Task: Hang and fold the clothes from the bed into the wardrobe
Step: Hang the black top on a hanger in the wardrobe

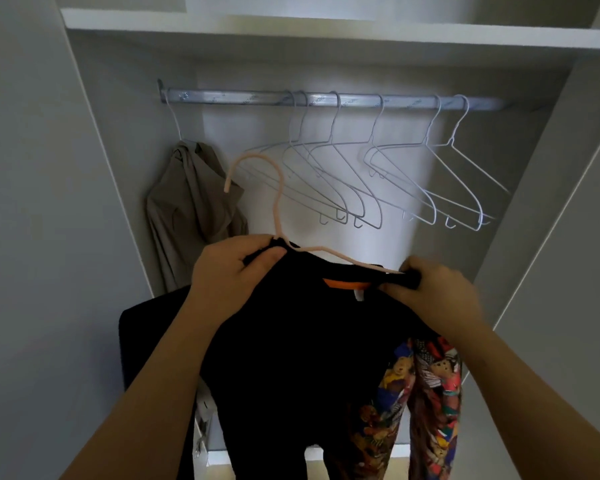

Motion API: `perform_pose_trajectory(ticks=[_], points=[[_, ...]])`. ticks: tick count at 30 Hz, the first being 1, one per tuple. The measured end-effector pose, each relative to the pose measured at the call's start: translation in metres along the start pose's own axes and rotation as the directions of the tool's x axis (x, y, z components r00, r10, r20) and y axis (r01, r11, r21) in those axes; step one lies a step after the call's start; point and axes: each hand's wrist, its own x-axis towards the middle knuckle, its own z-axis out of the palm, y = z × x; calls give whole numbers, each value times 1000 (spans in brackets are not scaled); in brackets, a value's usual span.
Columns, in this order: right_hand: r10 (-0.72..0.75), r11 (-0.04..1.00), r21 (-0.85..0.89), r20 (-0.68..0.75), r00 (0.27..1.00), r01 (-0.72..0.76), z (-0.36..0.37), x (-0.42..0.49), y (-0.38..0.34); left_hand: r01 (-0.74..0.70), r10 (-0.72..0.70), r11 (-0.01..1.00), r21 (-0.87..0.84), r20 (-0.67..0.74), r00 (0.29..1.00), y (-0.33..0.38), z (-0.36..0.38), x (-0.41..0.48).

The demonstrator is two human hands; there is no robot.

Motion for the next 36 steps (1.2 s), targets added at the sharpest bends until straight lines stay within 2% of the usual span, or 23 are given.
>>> perform_pose_trajectory(ticks=[5, 9, 13, 17, 21, 26, 30, 36], points=[[-144, 989, -36, 35, 989, 145, 18, -7, -25, -104, 80, 980, 170, 139, 987, 11, 30, 1], [-83, 995, 65, 30, 996, 81, 16, -3, -19, -81, 53, 986, 148, 185, 981, 1, 25, 10], [-48, 989, 142, 25, 999, 44, 10, -2, -7, -71, 16, 968, 239, 227, 974, -13, 15, 9], [37, 969, 247, -32, 999, -28, 0, -2, 16, -58, -11, 942, 330, 204, 979, -30, 1, 5], [102, 922, 382, -86, 991, -61, -7, 1, 30, 15, -120, 913, 409, 234, 965, -43, -7, 10], [106, 924, 379, -119, 987, -54, 1, 0, 24, -103, -10, 956, 276, 381, 925, -9, 31, 17], [56, 935, 354, -138, 989, -4, 3, -5, 20, -158, 88, 933, 323, 221, 971, 6, 56, 15], [38, 950, 307, -300, 953, 58, -5, -13, 55, -13, 34, 952, 307, -61, 998, 3, 47, 23]])
